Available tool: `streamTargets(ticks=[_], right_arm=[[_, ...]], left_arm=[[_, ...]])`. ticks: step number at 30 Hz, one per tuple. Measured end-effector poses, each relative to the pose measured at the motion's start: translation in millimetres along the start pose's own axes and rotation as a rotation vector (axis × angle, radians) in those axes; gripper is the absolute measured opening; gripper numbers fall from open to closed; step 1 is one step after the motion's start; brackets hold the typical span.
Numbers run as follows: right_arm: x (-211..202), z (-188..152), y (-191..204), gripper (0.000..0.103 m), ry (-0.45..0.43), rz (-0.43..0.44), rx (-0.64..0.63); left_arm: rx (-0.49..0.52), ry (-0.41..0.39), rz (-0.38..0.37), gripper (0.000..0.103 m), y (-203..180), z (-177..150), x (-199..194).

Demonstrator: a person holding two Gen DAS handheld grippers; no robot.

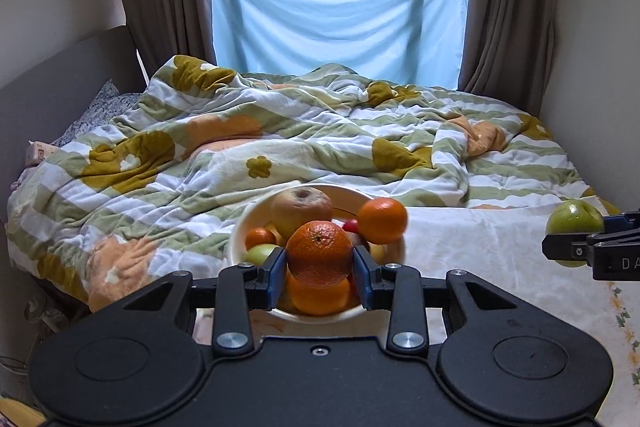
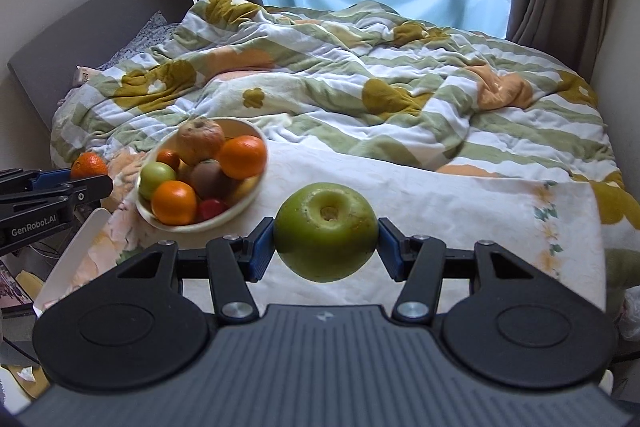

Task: Organize fruits
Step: 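Carry the tangerine into the dish and open the left tool while the right tool carries the apple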

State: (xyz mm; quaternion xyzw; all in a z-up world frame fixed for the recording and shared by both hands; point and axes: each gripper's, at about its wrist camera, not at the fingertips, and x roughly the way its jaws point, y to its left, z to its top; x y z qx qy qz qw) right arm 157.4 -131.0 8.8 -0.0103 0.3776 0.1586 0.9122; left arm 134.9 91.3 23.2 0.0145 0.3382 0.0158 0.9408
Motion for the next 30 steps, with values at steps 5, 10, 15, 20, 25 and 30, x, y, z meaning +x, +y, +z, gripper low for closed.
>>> streamTargets(ticks=[5,10,15,20,25,30], right_arm=[[20.4,13.7,30.7,0.069,0.005,-0.009,0.008],[40.6,23.5,54.4,0.069,0.012,-0.029,0.038],[61.4,29.1,70.5,0.069,0.028,-0.050,0.064],[80.4,31.5,79.6,0.069,0.044,-0.076,0.100],[93.1,31.6,82.9,0.069,0.057,-0.104,0.138],[97.9,32.2,85.3,0.069,0.064,-0.125,0.157]], left_arm=[[0.031,0.013,-0.037,0.040,27.0,10.6,22.3],[0.068,0.038,-0.075,0.040,45.3,18.6,51.0],[0.094,0.074,-0.115,0.040,58.1,21.7,81.5],[0.146,0.116,-0.167,0.040,60.6,19.8,110.6],[0.177,0.147,-0.207,0.040,60.8,14.6,127.7],[0.195,0.119,-0.225,0.081,59.5,13.5,127.8]])
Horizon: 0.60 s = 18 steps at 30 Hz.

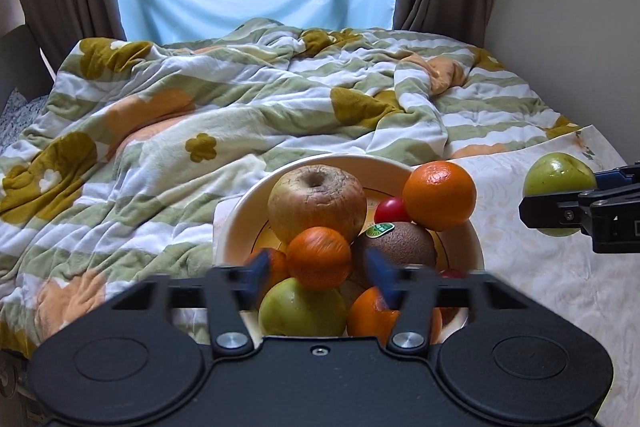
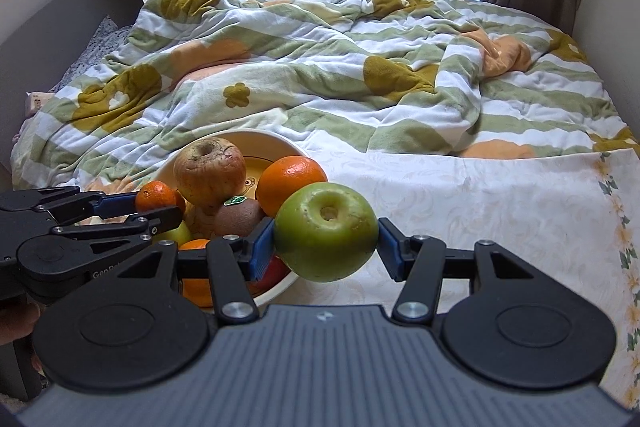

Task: Organize fruits
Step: 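Carry the tangerine into the dish and open the left tool while the right tool carries the apple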

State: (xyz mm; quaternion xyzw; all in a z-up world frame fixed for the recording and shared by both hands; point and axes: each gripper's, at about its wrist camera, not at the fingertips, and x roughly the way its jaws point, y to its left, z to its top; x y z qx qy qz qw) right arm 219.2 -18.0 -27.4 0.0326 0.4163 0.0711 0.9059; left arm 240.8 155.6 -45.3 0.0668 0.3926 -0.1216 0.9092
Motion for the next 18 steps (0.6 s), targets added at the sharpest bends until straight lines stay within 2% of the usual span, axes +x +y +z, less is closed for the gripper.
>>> streamTargets(ticks=[1,2,6,18], right_arm=[[0.1,0.1,0.0,0.069,-0.001,-0.003,0.002],[-0.1,0.3,-0.2,0.069,-0.001,-0.005,0.004],[-2.1,3.0,0.3,0.069,-0.004,-0.012,-0.002],[10.9,13.9,30.1,0.069,0.003,0.074,-0.129]], left_arm=[[0.003,-0.022,0.006,0.098,-1.1,0.0,-3.8],[0.008,-0.040,0.008,0.100,-1.7,-0.5,-7.6],[0.020,-0.045,0.031,0.100,-0.7,-1.9,-15.6],[-0.097,-0.048,0.103,0.100,17.4,-17.2,-46.3]])
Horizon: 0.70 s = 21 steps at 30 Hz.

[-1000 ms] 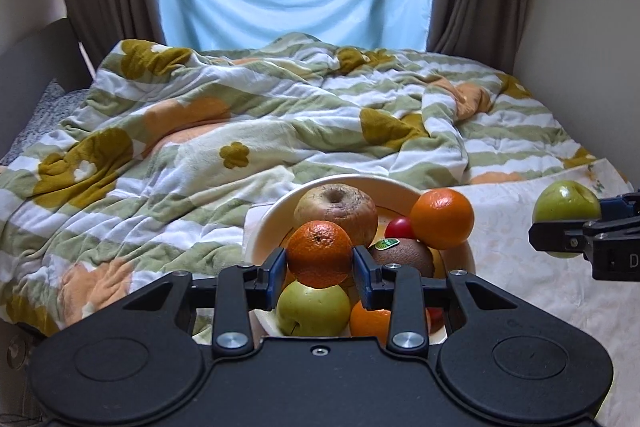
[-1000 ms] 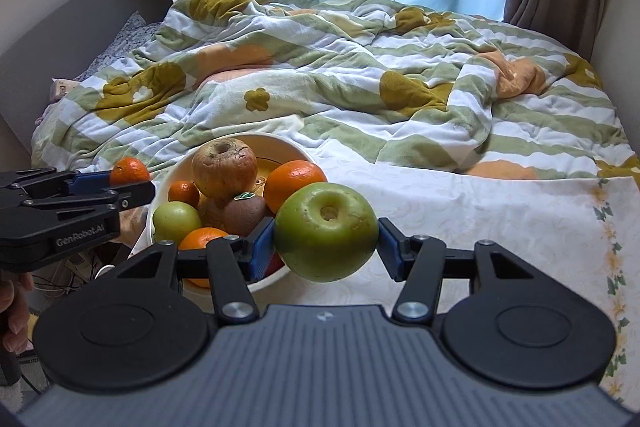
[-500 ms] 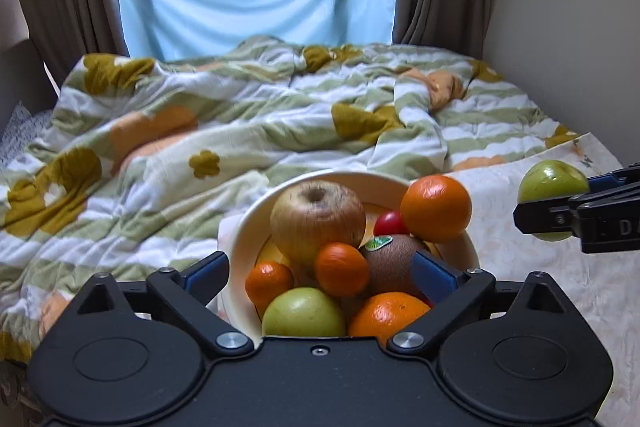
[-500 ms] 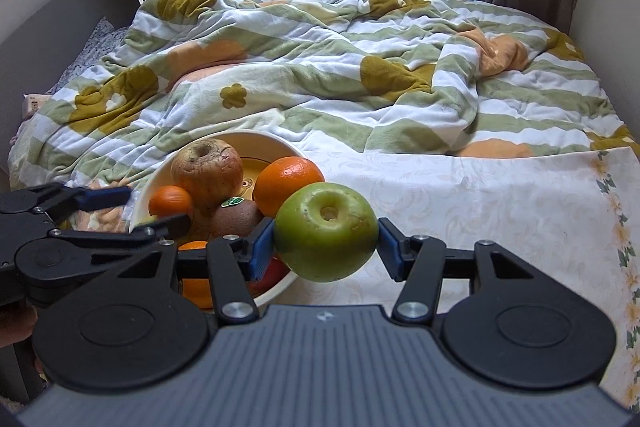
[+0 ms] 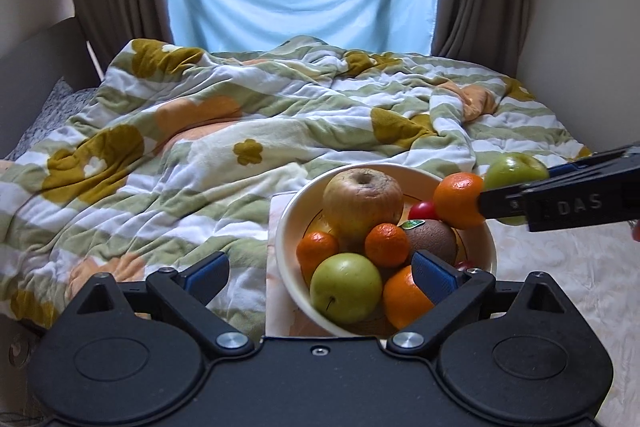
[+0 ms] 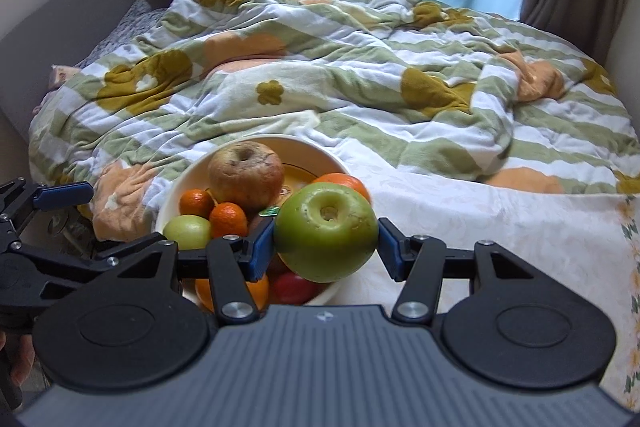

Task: Organize fruits
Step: 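Carry the tangerine into the dish and open the left tool while the right tool carries the apple, then lower the green apple into the dish and open the right tool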

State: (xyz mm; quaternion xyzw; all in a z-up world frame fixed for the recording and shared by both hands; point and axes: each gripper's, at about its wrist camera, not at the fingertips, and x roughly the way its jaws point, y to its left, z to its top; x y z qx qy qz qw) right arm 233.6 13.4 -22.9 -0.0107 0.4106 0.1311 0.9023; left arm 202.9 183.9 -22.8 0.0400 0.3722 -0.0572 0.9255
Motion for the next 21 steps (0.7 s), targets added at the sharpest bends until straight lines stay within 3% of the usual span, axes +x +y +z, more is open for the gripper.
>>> streamTargets(ticks=[10,21], right_arm=[[36.8,11.6,33.0,0.069,0.003,0.074,-0.132],[54.8,9.1,40.4,0.070,-0.007,0.108,-0.171]], left_arm=[[-0.064,0.018,0.032,0.100,7.6,-12.0,-7.6],[-0.089,0.032,0.040,0.100,11.5,-15.7,-3.2]])
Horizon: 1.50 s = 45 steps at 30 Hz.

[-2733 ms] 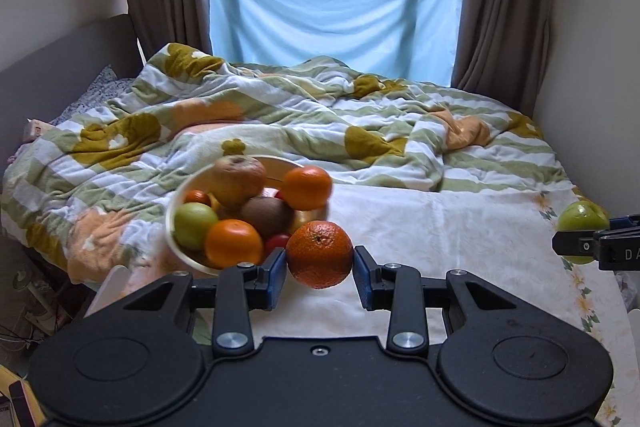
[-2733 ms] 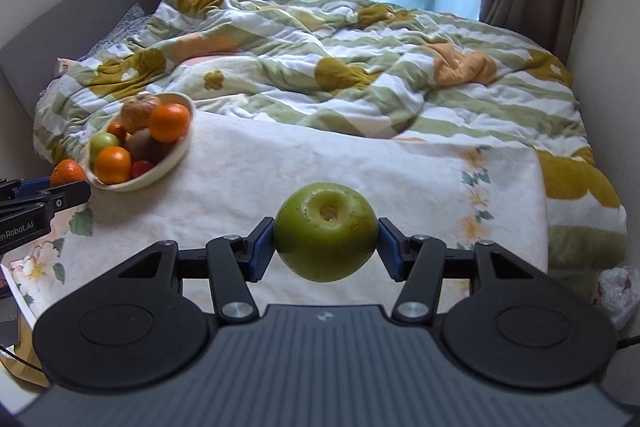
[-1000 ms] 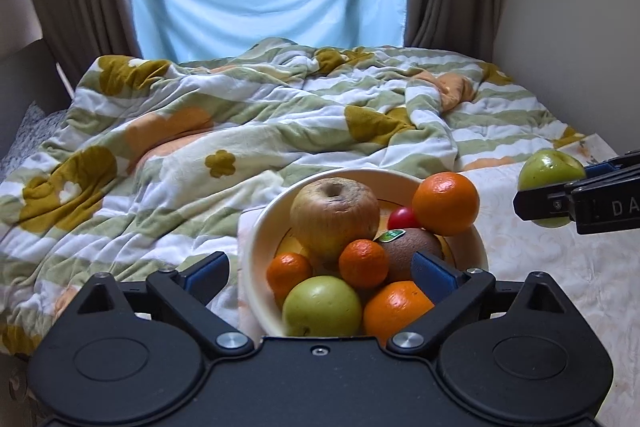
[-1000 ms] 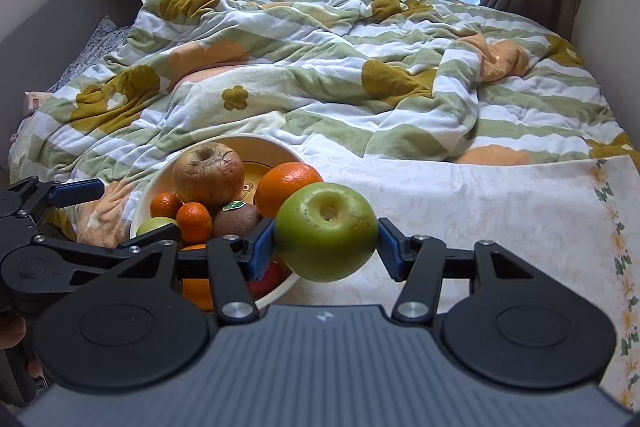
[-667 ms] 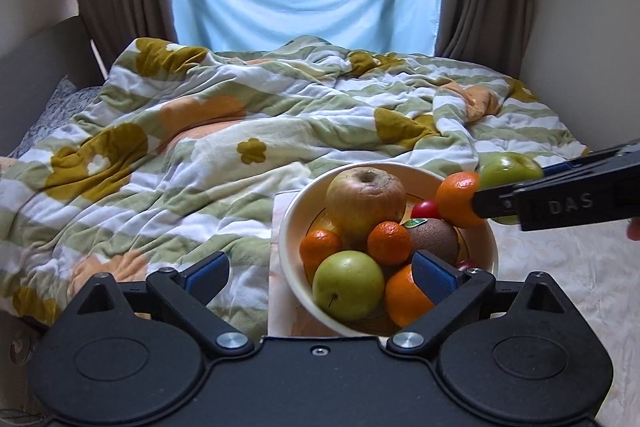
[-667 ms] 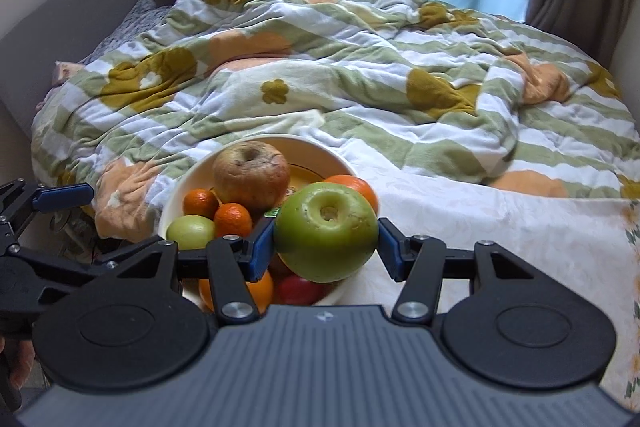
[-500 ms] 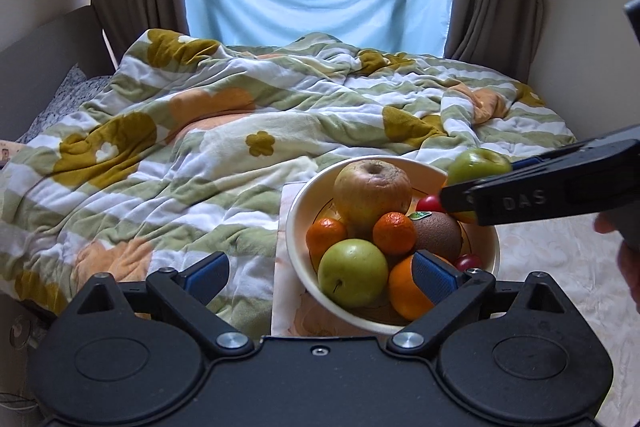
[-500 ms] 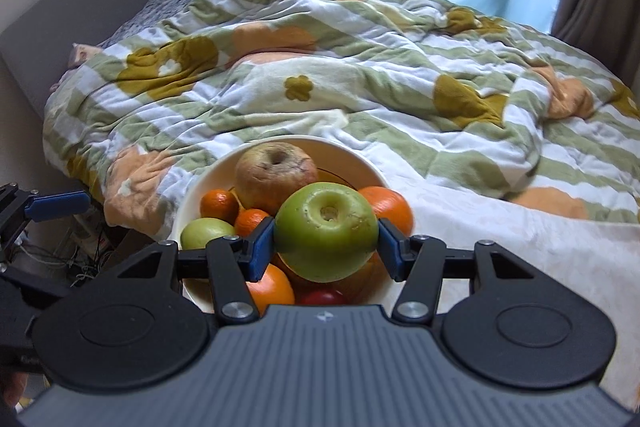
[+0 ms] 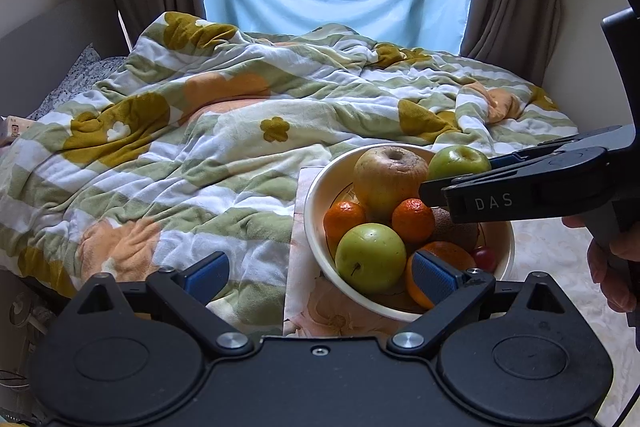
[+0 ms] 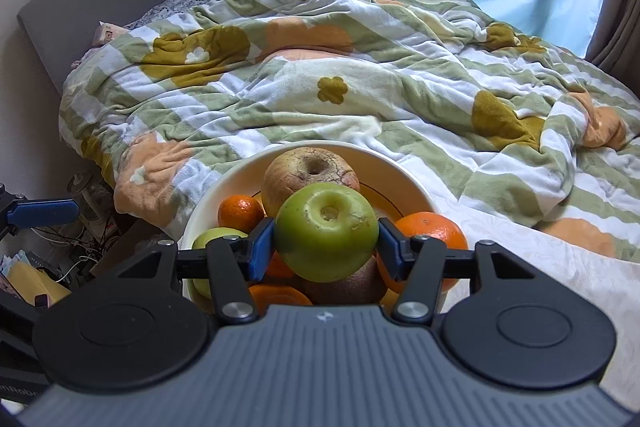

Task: Organize fruits

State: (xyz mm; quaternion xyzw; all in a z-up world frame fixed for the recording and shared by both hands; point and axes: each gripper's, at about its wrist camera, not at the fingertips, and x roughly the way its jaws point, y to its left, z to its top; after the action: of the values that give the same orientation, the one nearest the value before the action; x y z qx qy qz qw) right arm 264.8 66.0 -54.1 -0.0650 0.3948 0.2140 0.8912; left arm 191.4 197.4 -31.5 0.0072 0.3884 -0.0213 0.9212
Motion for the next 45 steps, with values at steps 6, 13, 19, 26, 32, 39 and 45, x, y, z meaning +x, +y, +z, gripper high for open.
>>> streamTargets(ticks=[6,13,19,26,32,39,45], right_arm=[[0.3,0.3,1.8,0.079,-0.031,-0.033,-0.048],[-4.8,-3.2,0.5,0.082,-0.043,-0.050,-0.046],[-25.1,-4.0,-3.2,0.085,-0.069,-0.079,-0.024],[-67.2,-15.0,-19.3,0.096,-0.089,-0.093,0.071],[-119.1,-35.2,-39.3,0.100,-0.101,-0.102,0.123],[-192.3,-80.1,-70.3,0.103,-0.106,-0.139,0.175],[-247.6,-123.5,-83.1,0.103,-0.098,-0.207,0.191]], left_arm=[[0.007,0.002,-0.005,0.100,-1.3,0.7,2.7],[0.016,-0.001,-0.010,0.100,-2.5,0.9,1.5],[0.040,-0.025,-0.029,0.100,-7.3,2.1,-10.9],[0.071,-0.059,-0.030,0.100,-23.3,1.4,-39.7],[0.060,-0.098,0.005,0.100,-48.1,-7.4,-79.1],[0.048,-0.119,0.022,0.100,-85.8,-22.3,-128.0],[0.048,-0.114,0.022,0.103,-120.2,-37.9,-155.3]])
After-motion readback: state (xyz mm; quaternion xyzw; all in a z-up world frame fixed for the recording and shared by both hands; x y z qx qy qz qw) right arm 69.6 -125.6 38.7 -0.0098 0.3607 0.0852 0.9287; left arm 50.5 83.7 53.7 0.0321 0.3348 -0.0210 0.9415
